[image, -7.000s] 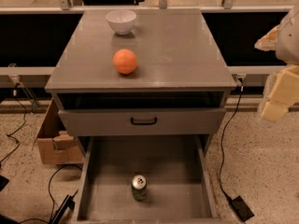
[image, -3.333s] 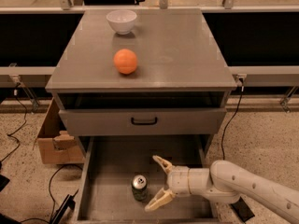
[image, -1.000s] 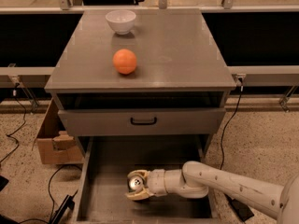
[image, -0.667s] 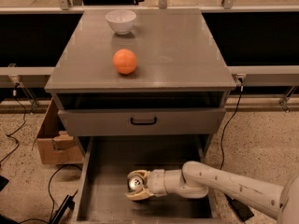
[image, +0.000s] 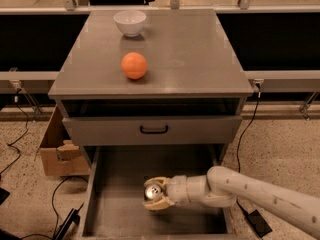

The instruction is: Pick green can from middle drawer and place on counter

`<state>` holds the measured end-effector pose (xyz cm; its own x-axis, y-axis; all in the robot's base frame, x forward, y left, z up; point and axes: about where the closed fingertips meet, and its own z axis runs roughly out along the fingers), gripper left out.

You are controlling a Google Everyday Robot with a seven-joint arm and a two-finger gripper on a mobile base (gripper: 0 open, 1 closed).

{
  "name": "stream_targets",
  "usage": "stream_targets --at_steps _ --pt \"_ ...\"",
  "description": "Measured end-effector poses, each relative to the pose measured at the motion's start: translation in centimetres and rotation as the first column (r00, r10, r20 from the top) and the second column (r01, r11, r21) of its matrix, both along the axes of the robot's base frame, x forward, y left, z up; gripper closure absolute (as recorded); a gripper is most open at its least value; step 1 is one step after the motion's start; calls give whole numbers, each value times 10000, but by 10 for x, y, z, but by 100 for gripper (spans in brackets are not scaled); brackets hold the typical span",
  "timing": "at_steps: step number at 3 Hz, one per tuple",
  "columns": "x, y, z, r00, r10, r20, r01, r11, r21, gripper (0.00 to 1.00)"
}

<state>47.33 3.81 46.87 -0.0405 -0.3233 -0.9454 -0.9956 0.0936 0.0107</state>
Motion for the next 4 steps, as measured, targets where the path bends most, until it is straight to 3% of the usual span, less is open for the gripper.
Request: stream_targets --at_steps 1,2,3,4 --pt "3 -11 43 9983 305 488 -299 9995 -135 82" --pt "3 -10 42 9984 300 480 -294 9995 -131 59" --pt "3 -8 42 9983 332 473 -327 9994 -117 61" --pt "2 -6 42 9982 367 465 -362 9993 -102 84"
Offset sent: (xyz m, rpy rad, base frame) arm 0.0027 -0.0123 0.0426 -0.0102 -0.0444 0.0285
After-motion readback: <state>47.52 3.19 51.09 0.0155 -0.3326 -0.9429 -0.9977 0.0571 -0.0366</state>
